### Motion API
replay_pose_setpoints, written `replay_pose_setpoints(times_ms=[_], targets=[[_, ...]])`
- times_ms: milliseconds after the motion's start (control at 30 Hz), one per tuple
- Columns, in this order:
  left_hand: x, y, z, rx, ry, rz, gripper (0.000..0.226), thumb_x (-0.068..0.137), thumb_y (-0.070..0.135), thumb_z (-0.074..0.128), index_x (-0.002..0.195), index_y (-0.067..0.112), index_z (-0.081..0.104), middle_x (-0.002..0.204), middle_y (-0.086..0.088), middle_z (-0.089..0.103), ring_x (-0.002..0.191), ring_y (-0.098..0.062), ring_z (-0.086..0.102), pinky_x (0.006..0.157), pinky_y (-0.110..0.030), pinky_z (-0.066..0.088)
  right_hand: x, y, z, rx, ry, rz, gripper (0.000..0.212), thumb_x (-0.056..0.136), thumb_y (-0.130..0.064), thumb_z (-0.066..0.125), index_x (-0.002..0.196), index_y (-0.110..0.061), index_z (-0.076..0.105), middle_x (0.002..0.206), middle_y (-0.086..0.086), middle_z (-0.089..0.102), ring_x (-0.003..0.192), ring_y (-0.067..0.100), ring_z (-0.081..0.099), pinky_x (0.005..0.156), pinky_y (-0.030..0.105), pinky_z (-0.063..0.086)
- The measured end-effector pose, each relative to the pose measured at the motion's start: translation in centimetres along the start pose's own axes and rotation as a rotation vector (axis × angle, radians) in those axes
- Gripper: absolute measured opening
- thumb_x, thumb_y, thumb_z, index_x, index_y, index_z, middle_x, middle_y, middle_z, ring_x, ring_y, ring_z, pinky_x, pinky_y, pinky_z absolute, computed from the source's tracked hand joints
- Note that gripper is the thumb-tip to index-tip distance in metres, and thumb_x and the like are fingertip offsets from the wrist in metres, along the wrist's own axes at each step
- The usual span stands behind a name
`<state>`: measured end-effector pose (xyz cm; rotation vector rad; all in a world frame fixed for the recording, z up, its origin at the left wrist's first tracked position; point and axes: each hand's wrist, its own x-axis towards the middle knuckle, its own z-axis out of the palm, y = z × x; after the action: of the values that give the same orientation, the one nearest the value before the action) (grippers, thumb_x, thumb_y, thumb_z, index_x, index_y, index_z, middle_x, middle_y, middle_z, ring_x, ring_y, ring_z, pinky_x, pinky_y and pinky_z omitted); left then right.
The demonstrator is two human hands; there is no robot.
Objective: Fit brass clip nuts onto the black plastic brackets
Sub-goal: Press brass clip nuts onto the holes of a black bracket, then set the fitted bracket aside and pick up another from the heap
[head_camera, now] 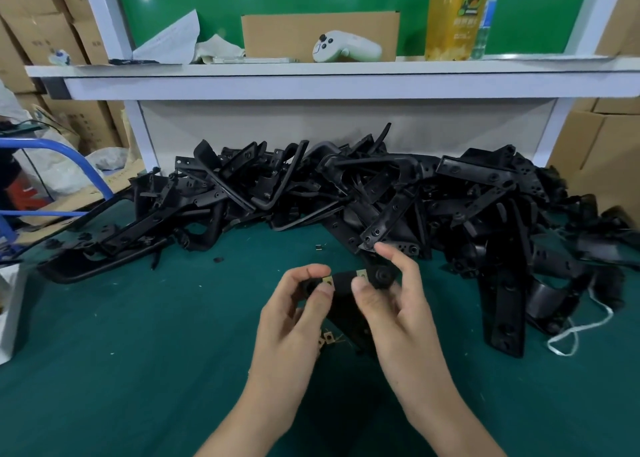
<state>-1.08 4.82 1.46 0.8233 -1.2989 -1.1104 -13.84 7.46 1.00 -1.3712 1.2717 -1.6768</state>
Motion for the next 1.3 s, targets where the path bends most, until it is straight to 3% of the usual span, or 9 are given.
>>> replay_pose_setpoints(times_ms=[200,333,567,700,833,1000,1167,1233,1300], targets=[[-0.3,0.3,0.8,0.008,0.103,-0.052,0.02,0.097,0.019,0.064,0.091,0.036,0.072,0.086,0.01,0.074,0.076,-0.002,0.066,0.066,-0.011,0.049,0.0,-0.1,1.0,0.104,0.087,0.068,0.022,0.1,-0.023,0.058,0.109,-0.043,0.058,0.089,0.016,0.064,0.075,0.018,0.059,0.072,0.043,0.056],[-1.5,1.4,0.8,0.021,0.135,-0.049,0.022,0.094,0.015,0.065,0.086,0.034,0.073,0.08,0.01,0.073,0.069,0.002,0.064,0.061,-0.008,0.047,-1.0,-1.2,0.8,0.053,0.057,0.069,0.026,0.09,-0.042,0.056,0.115,-0.05,0.054,0.077,0.008,0.058,0.071,0.019,0.056,0.074,0.058,0.052],[-4.8,2.1,5.5,-0.068,0.053,-0.134,0.018,0.095,0.014,0.065,0.086,0.027,0.073,0.078,0.011,0.072,0.066,0.003,0.062,0.061,-0.015,0.048,-2.9,-3.5,-4.3,-0.08,0.162,0.013,0.042,0.092,-0.034,0.051,0.123,-0.059,0.04,0.12,-0.029,0.053,0.063,0.003,0.05,0.066,0.022,0.047],[-7.4,3.5,11.3,-0.124,-0.066,-0.165,0.015,0.095,0.01,0.062,0.09,0.02,0.073,0.081,0.012,0.074,0.07,0.002,0.065,0.063,-0.013,0.048,-5.2,-6.0,-9.8,-0.097,0.291,0.073,0.043,0.099,-0.018,0.047,0.12,-0.055,0.044,0.116,-0.028,0.053,0.071,0.0,0.058,0.066,0.013,0.047],[-11.0,4.9,17.4,-0.129,-0.227,-0.143,0.017,0.098,0.008,0.057,0.095,0.018,0.071,0.086,0.015,0.074,0.079,0.002,0.067,0.067,-0.007,0.047,-7.7,-8.5,-15.4,-0.044,0.457,0.123,0.038,0.102,-0.006,0.041,0.119,-0.039,0.05,0.122,-0.007,0.053,0.095,0.007,0.069,0.084,0.022,0.052],[-16.4,5.3,25.0,-0.119,-0.453,-0.125,0.02,0.099,0.005,0.056,0.095,0.021,0.067,0.085,0.011,0.073,0.078,0.007,0.065,0.069,-0.008,0.046,-12.2,-11.2,-22.8,-0.087,0.757,0.146,0.031,0.103,-0.008,0.042,0.114,-0.035,0.051,0.124,-0.002,0.051,0.1,0.009,0.065,0.091,0.029,0.048],[-23.2,5.1,32.7,-0.132,-0.698,-0.184,0.027,0.101,0.005,0.053,0.096,0.027,0.066,0.093,0.013,0.072,0.086,0.008,0.067,0.074,-0.01,0.049,-18.0,-13.1,-30.9,0.016,1.18,0.217,0.05,0.098,-0.005,0.042,0.138,-0.034,0.035,0.117,0.006,0.049,0.085,0.02,0.054,0.074,0.035,0.044],[-26.2,5.1,35.8,-0.093,-0.85,-0.225,0.019,0.104,0.012,0.052,0.108,0.025,0.065,0.112,0.006,0.071,0.107,-0.005,0.066,0.093,-0.024,0.052,-20.5,-13.5,-34.0,-0.097,1.423,0.26,0.064,0.094,-0.007,0.044,0.152,-0.026,0.025,0.14,0.016,0.041,0.104,0.033,0.056,0.09,0.048,0.047],[-28.7,5.2,38.2,0.0,-1.05,-0.247,0.033,0.106,0.027,0.048,0.138,0.019,0.053,0.142,0.001,0.056,0.131,-0.012,0.052,0.107,-0.026,0.04,-23.0,-14.1,-36.7,-0.291,1.693,0.316,0.073,0.095,-0.012,0.049,0.159,-0.012,0.014,0.16,0.027,0.014,0.138,0.045,0.034,0.114,0.053,0.028]])
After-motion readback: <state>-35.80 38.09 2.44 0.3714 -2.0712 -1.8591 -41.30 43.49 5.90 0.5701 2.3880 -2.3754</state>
